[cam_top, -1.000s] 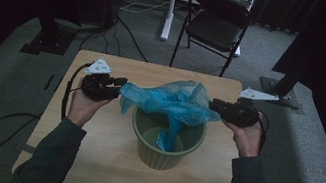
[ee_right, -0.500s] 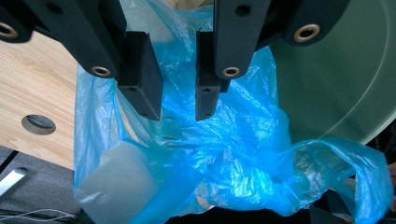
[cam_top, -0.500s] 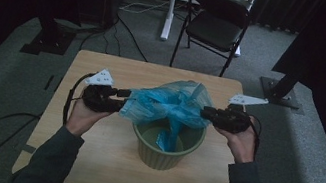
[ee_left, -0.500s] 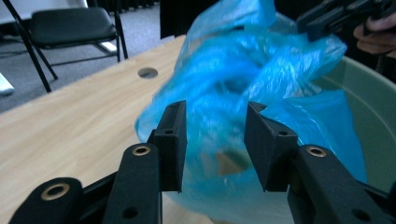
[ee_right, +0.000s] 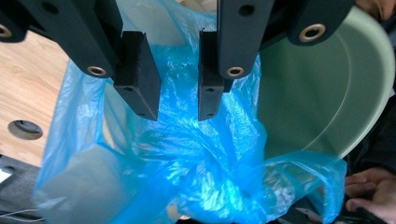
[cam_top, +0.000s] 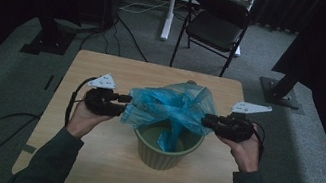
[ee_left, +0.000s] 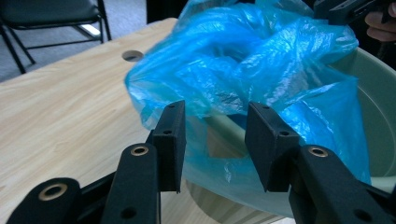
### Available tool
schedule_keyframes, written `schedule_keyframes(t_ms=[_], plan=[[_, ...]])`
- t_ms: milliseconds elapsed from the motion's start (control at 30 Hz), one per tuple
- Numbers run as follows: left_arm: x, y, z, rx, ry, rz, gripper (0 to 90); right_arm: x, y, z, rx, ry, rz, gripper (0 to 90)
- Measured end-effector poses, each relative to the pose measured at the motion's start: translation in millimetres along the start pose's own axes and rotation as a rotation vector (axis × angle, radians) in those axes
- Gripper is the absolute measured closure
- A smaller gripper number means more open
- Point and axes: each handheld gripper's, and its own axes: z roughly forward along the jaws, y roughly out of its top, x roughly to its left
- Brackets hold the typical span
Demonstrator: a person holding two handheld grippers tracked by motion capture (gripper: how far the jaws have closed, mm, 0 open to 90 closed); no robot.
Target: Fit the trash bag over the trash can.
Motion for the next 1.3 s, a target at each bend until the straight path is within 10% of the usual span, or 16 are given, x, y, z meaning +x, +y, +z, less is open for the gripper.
schedule_keyframes(t_ms=[400,867,1300], plan=[[-1.2,1.5,2.5,0.012,-0.031,-0.031,89.3,5.6,-5.4,-6.9,-0.006,0.004,-0.015,64.0],[0.0,-1.2,-3.7,-0.004,0.018,-0.028,89.5,13.1,-9.7,-16.2,-0.017,0.007,-0.029,64.1],[13.0,23.5,14.1,-0.047,0.064,-0.063,51.4,9.9,-11.7,-10.5,0.004,0.007,-0.027,62.3]])
